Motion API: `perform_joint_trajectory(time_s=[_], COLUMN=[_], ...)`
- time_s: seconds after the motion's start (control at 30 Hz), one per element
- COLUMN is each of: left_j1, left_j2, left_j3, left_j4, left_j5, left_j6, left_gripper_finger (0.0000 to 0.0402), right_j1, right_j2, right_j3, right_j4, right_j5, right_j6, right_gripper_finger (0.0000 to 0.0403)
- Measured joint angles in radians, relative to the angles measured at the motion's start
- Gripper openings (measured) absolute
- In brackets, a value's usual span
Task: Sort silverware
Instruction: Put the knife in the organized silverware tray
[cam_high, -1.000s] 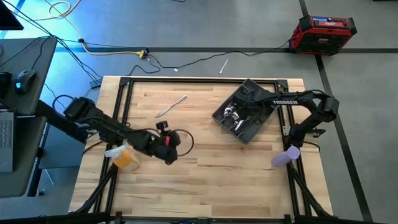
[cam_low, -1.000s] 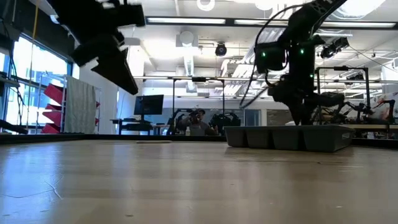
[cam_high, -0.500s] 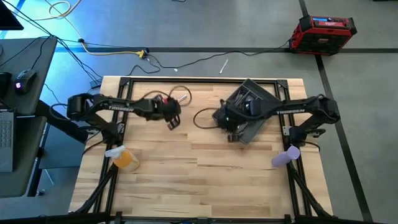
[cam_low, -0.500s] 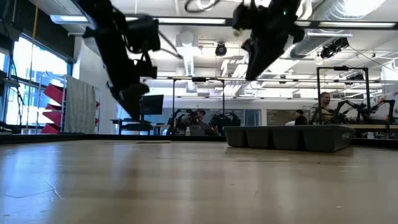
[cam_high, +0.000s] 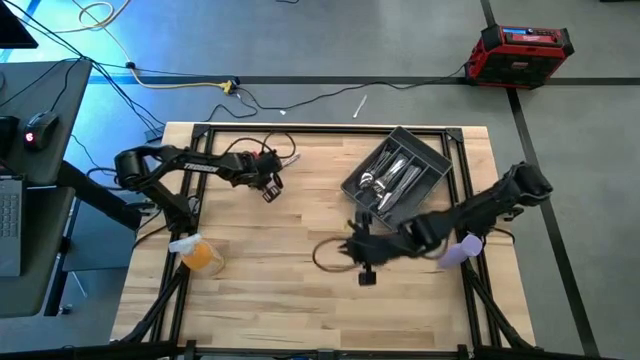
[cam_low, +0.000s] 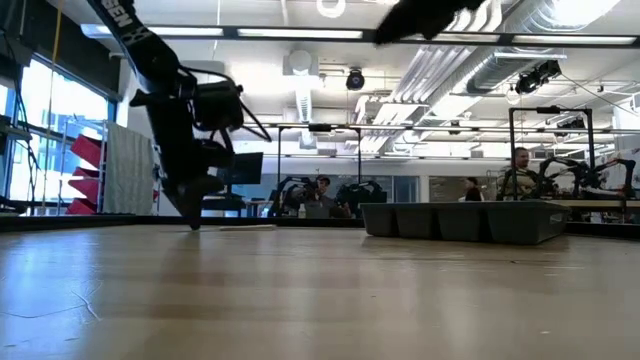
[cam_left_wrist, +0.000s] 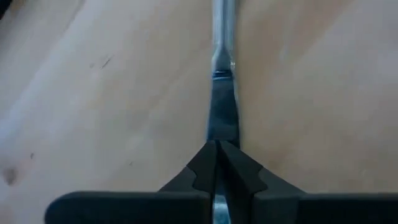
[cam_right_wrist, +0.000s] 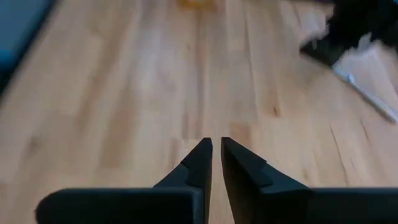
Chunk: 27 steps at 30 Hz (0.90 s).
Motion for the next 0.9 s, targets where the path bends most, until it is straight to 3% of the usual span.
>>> perform_joint_trajectory(time_s=[0.13,0.27,0.5,0.73,0.9], left_j1=[-0.086,-0.222,-0.498,-0.684,-0.733], left_j2=[0.024,0.011,-0.025,-0.021,-0.017], left_j3=[0.000,0.009,0.110,0.157,0.119], left_j4=[-0.013,-0.014,-0.019,0.006,0.029], left_j5=[-0.010,0.066,0.171,0.155,0.126], left_j6=[-0.059,-0.185,-0.384,-0.436,-0.437], left_gripper_finger=[0.0000,0.0000,0.0000,0.0000,0.0000], right_j1=[0.049,0.063,0.043,0.015,-0.006], right_j2=[0.000,0.000,0.007,0.063,0.197], right_j3=[-0.027,-0.071,-0.272,-0.437,-0.420], right_j4=[0.062,0.130,0.414,0.775,0.927], right_j5=[0.049,0.051,0.046,-0.092,-0.185], right_j6=[0.031,0.091,0.171,0.295,0.396], right_gripper_finger=[0.0014,0.0014,0.0014,0.0014,0.0019])
